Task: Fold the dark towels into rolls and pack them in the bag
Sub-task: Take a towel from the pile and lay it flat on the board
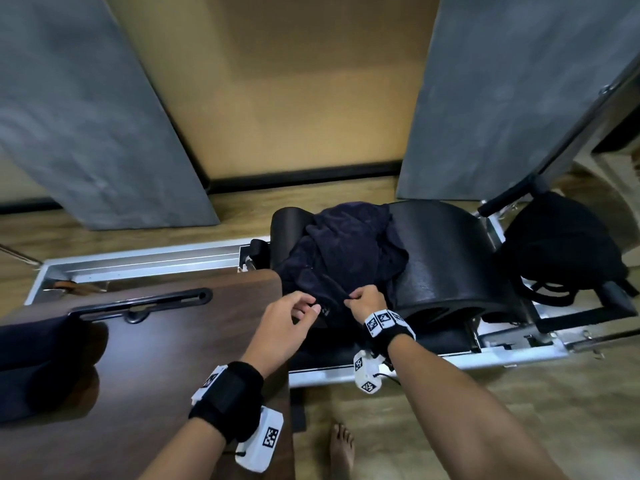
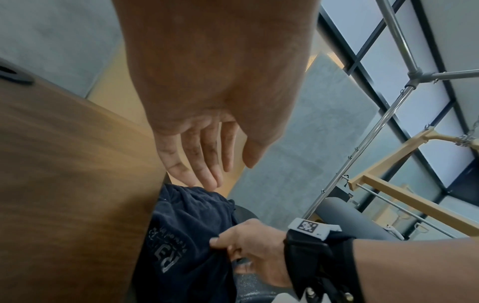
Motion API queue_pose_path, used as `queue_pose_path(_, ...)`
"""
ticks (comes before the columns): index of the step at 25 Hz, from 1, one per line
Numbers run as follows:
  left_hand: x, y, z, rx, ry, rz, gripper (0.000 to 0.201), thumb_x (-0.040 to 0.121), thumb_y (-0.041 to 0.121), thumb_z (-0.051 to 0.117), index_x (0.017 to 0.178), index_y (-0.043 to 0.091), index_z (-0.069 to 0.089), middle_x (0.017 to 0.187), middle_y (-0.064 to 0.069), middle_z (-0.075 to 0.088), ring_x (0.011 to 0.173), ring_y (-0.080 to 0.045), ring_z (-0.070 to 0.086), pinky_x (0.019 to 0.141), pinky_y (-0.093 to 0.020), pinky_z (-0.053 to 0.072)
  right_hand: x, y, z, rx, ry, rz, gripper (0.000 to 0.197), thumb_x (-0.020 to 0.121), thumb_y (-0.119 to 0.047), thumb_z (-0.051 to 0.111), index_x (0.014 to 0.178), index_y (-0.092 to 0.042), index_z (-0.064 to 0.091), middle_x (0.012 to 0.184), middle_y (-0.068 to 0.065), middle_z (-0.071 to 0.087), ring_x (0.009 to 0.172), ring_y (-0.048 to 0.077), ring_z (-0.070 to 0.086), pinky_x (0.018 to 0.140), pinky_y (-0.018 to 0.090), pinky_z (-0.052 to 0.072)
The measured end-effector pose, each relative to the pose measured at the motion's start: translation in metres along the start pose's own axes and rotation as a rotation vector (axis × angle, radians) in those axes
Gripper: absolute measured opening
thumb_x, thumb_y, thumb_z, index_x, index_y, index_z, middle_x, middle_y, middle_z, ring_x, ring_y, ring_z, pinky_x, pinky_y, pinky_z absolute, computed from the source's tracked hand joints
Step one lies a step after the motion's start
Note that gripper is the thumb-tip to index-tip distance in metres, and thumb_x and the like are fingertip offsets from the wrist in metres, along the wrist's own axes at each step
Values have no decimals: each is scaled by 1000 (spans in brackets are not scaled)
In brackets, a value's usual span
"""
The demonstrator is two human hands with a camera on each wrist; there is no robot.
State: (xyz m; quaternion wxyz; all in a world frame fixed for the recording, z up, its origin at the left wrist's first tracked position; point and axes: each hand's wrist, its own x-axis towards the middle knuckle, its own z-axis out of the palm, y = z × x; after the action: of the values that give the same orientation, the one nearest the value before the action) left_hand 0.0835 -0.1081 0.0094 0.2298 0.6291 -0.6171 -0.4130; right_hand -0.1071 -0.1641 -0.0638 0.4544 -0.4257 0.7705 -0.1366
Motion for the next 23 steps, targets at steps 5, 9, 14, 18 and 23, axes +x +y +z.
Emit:
queue_pose_path(5, -7, 1, -16, -30, 60, 33, 13, 102, 22, 68, 110, 15, 75, 100, 3, 76, 94, -11, 68, 88, -25, 53, -28, -40, -40, 523, -59, -213, 20, 100, -12, 57, 84, 0, 59, 83, 16, 53, 85, 15, 43, 79, 33, 26)
queue_pose_path(9, -10, 11, -34, -125, 148, 164, 17, 102, 20, 69, 119, 20, 73, 110, 8, 74, 103, -6, 68, 91, -21, 52, -81, -67, -91, 633, -123, -463, 35, 97, -25, 57, 98, 8, 47, 89, 18, 53, 86, 26, 60, 85, 34, 18)
queue_pose_path(14, -48, 49, -51, -207, 116, 402, 34, 107, 36, 60, 141, 32, 59, 132, 20, 65, 126, 0, 59, 93, -10, 47, -188, -88, -126, 755, 2, -749, 15, 93, -28, 63, 84, -16, 61, 84, 6, 65, 83, 19, 60, 73, 32, 49)
queue_pose_path(18, -103, 80, -58, -353, 113, 535, 51, 107, 45, 56, 155, 34, 45, 149, 18, 54, 143, -3, 47, 111, -25, 43, -283, -83, -132, 669, 98, -911, 12, 95, -18, 68, 94, -6, 68, 89, 14, 69, 86, 23, 64, 79, 33, 53)
queue_pose_path(23, -196, 99, -84, -549, -78, 633, 35, 107, 39, 60, 136, 21, 66, 131, 4, 72, 126, -9, 65, 110, -35, 50, -403, -53, -108, 556, 135, -982, 17, 94, 3, 70, 110, 1, 72, 108, 19, 77, 100, 37, 73, 98, 48, 57)
